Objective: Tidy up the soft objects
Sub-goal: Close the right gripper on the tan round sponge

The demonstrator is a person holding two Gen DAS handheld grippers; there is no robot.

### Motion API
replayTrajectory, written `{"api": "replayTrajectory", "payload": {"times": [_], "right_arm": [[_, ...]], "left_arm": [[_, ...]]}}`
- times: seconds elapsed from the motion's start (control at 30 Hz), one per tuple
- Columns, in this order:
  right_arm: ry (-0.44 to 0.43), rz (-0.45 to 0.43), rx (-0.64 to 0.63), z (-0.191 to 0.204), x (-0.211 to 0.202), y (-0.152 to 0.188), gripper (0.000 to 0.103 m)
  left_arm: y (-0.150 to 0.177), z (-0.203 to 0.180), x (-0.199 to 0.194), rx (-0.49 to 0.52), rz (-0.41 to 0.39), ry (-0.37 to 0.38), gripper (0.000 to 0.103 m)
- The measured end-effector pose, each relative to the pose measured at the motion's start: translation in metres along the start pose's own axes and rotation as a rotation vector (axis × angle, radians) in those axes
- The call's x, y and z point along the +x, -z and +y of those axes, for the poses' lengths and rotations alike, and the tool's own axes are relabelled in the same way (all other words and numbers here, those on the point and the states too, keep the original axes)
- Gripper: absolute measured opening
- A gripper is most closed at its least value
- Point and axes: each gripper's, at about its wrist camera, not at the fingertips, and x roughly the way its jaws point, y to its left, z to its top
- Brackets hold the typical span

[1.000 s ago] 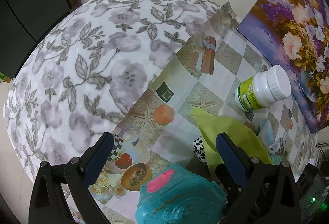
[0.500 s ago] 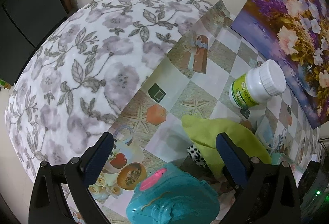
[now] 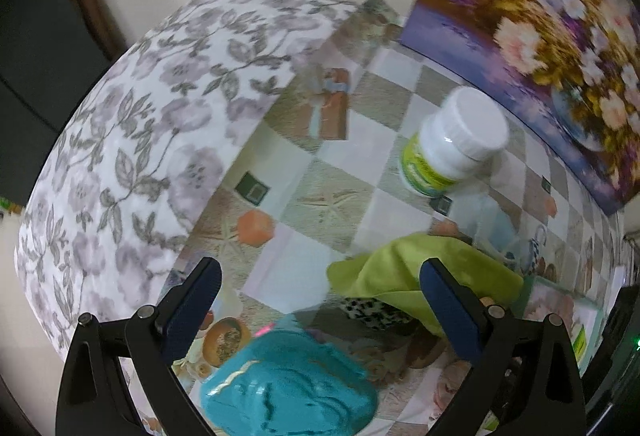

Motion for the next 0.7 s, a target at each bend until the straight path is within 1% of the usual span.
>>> {"api": "replayTrajectory", "payload": {"times": [0.23,0.4,0.5,0.57,0.63,0.7], "right_arm": [[-0.009,-0.021,0.049,-0.02,-0.012,-0.004,0.054],[-0.015,-0.039,0.086,-0.034,-0.019,-0.007,0.054],[-0.017,-0.051,0.104,-0.04,-0.024,-0.008,0.054],[-0.017,-0.058,0.112,-0.043,-0.027,-0.009,0.054],[-0.016,-0.06,0.114,-0.045,-0.028,-0.01,0.053],[-0.02,-0.061,0.117,-0.046,-0.028,-0.01,0.053]], "left_arm": [[0.006,-0.035,0.0,0.129,-0.007,0.004,0.099],[0.011,-0.052,-0.001,0.196,-0.016,0.013,0.099],[0.015,-0.062,0.002,0.242,-0.009,0.006,0.099],[0.017,-0.067,0.005,0.261,-0.004,0.006,0.094],[0.018,-0.069,0.005,0.259,0.002,0.031,0.091],[0.019,-0.071,0.004,0.263,0.001,0.039,0.089]]}}
